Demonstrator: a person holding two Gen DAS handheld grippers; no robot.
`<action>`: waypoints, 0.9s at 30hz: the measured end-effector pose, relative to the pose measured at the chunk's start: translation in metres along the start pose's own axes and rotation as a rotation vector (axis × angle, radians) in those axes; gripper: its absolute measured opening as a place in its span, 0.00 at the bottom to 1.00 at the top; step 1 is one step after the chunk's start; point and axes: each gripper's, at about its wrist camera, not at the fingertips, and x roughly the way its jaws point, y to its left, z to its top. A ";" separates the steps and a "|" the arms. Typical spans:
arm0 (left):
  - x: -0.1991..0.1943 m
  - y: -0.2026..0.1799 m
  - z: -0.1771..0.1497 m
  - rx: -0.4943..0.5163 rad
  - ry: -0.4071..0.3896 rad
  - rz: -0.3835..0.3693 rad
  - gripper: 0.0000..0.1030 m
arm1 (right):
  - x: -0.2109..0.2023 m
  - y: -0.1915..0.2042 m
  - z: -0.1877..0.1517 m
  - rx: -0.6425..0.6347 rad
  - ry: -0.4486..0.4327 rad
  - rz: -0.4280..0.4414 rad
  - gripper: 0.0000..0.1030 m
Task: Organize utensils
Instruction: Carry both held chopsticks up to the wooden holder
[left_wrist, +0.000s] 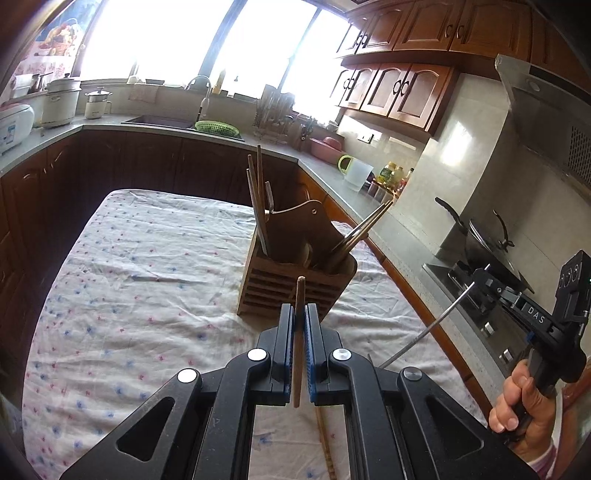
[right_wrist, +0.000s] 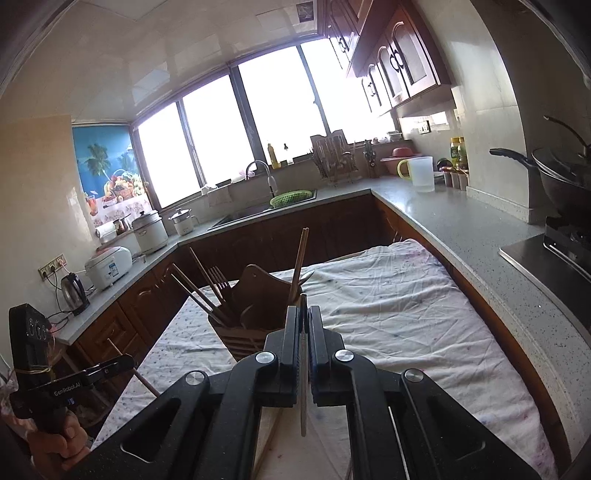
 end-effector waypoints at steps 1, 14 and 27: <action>0.001 0.001 0.000 -0.001 -0.001 0.001 0.04 | 0.002 0.001 0.000 -0.003 0.002 0.002 0.04; 0.007 0.001 0.022 0.008 -0.037 0.004 0.04 | 0.010 0.004 0.006 0.000 -0.006 0.028 0.04; 0.001 -0.006 0.080 0.057 -0.203 0.014 0.04 | 0.025 0.020 0.060 -0.010 -0.109 0.064 0.04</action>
